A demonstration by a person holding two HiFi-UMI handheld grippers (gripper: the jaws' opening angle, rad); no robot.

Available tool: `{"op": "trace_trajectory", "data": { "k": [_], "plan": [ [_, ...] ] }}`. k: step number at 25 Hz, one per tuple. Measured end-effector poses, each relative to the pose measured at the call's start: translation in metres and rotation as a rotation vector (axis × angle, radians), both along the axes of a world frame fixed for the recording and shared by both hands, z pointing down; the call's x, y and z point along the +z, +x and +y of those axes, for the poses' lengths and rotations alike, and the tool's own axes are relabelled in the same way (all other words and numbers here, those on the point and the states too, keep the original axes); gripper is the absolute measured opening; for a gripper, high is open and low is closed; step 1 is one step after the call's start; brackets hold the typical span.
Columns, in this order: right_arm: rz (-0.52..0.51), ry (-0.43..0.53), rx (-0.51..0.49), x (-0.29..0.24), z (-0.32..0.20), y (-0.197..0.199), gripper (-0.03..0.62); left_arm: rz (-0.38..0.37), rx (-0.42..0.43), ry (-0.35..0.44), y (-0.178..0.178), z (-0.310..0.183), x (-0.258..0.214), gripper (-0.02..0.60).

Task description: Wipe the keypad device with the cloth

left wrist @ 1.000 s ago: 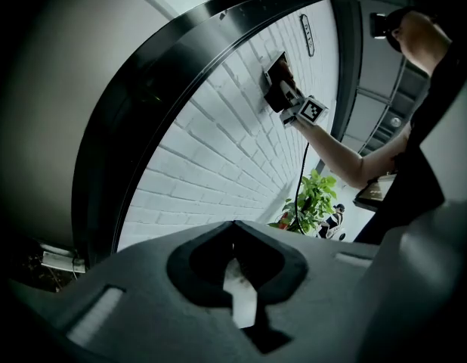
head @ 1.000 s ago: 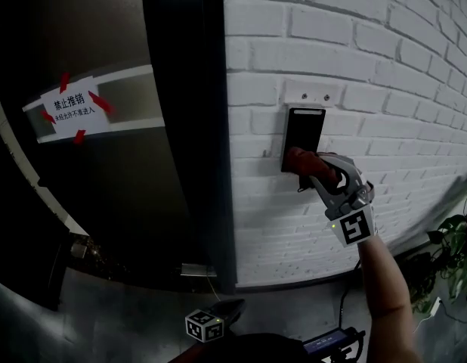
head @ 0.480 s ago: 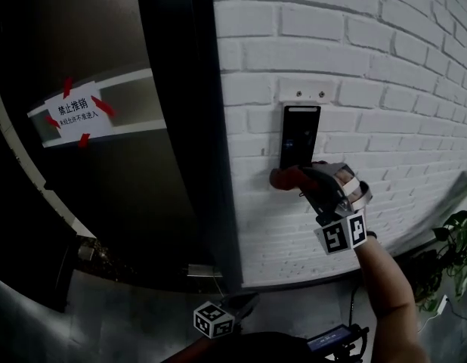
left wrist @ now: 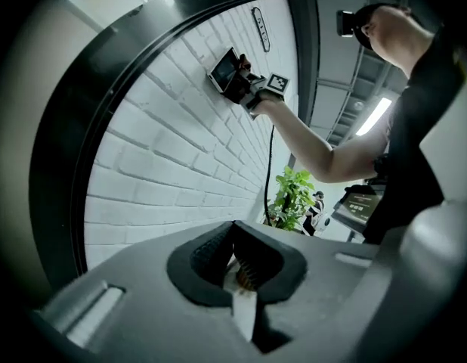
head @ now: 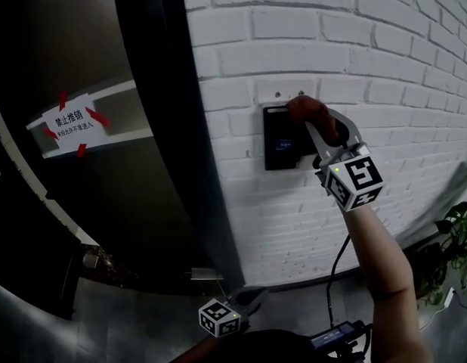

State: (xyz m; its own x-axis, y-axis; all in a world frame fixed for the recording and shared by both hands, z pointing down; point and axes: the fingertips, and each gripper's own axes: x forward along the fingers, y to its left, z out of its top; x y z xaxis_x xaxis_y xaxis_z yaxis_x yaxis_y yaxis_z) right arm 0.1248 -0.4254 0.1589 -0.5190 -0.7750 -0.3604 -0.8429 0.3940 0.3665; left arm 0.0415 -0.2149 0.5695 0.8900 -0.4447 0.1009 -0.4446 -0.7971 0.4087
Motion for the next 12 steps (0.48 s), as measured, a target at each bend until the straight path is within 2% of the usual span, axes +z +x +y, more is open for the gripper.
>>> {"op": "trace_trajectory", "data": {
  "k": [4,7,9,12],
  "plan": [
    [-0.037,-0.084,-0.011,0.064,0.004,0.002,0.103,0.023,-0.124,-0.041,-0.03,-0.008,0.005,0.005],
    [-0.007,-0.133,-0.018,0.119,0.004,0.001,0.101,0.021,-0.177,-0.062,-0.04,-0.005,0.01,0.005],
    [-0.004,-0.18,-0.085,0.143,0.009,-0.002,0.103,0.012,-0.19,-0.07,-0.039,-0.002,0.013,0.005],
    [-0.038,-0.239,-0.244,0.171,0.035,-0.007,0.104,-0.004,-0.195,-0.078,-0.031,0.005,0.016,0.005]
  ]
}}
